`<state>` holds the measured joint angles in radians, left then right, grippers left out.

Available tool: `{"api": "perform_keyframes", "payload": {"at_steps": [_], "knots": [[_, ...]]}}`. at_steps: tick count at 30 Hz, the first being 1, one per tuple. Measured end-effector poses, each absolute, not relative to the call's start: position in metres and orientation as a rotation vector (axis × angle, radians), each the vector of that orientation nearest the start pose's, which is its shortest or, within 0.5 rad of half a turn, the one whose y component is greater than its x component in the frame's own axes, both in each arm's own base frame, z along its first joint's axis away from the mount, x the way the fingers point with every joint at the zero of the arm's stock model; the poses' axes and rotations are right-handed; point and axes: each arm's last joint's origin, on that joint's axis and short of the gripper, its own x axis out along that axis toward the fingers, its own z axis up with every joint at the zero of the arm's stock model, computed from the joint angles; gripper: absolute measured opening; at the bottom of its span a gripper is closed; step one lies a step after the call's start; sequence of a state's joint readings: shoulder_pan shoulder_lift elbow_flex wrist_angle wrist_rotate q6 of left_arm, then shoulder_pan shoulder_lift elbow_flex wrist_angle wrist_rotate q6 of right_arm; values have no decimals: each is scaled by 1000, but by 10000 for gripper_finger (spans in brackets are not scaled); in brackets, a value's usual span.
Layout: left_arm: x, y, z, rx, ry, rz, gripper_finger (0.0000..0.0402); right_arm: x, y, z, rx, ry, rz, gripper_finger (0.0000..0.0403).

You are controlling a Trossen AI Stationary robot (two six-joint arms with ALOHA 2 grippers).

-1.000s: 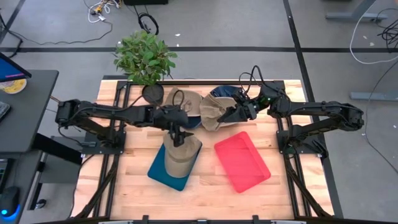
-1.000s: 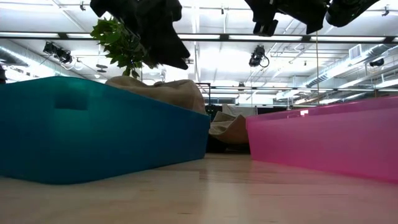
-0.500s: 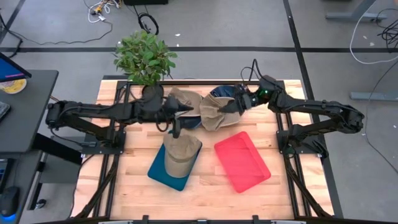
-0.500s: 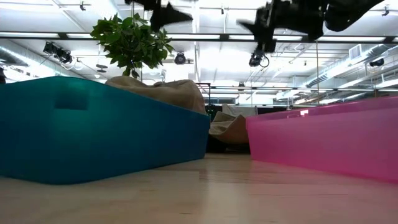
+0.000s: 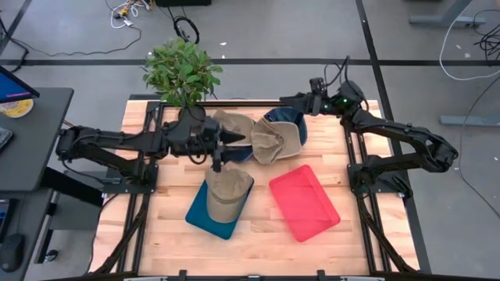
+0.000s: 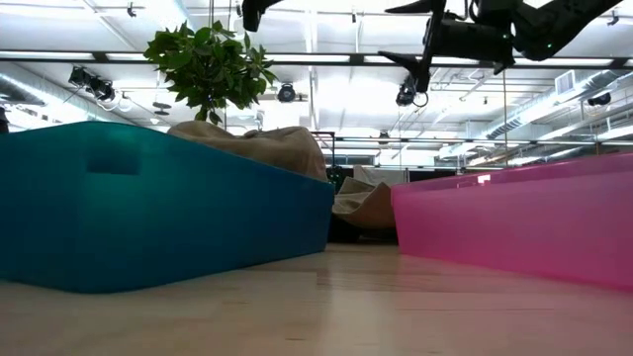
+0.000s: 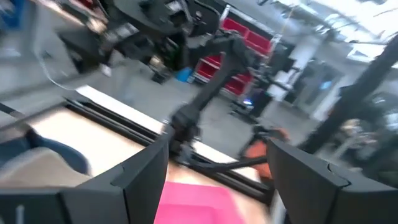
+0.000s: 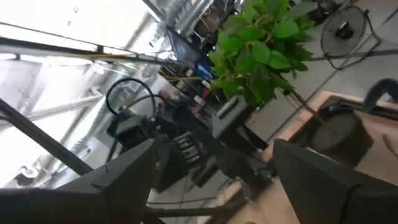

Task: Pick & Place hat
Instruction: Put the brown cap into the blue bin

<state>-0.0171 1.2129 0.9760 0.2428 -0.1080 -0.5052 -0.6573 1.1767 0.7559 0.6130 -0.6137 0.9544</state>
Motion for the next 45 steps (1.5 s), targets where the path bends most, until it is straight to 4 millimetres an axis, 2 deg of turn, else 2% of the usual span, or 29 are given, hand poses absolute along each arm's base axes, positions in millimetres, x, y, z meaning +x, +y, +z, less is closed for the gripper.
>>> {"api": "perform_keyframes", "payload": {"at_steps": [4,7,12,16,19,25,33,40,45], "knots": [[276,-10,352,-625,-15,23,277,208,-151,318,763,-117,53,323],[276,-17,352,-651,-4,-4,277,206,-158,324,684,-57,0,323],[276,-24,351,-671,7,-24,277,204,-169,332,484,185,-160,323],[277,-22,351,-692,5,-17,277,206,-180,330,346,380,-260,323],[277,-21,351,-697,2,-9,277,211,-191,316,315,509,-307,323],[277,-19,351,-696,-1,-1,277,226,-207,271,341,711,-267,323],[277,-19,351,-696,-1,-1,277,240,-223,224,344,862,-206,323],[277,-19,351,-695,0,-1,277,244,-227,199,328,954,-147,323],[277,-19,351,-695,1,-1,277,245,-228,195,327,964,-139,311]]}}
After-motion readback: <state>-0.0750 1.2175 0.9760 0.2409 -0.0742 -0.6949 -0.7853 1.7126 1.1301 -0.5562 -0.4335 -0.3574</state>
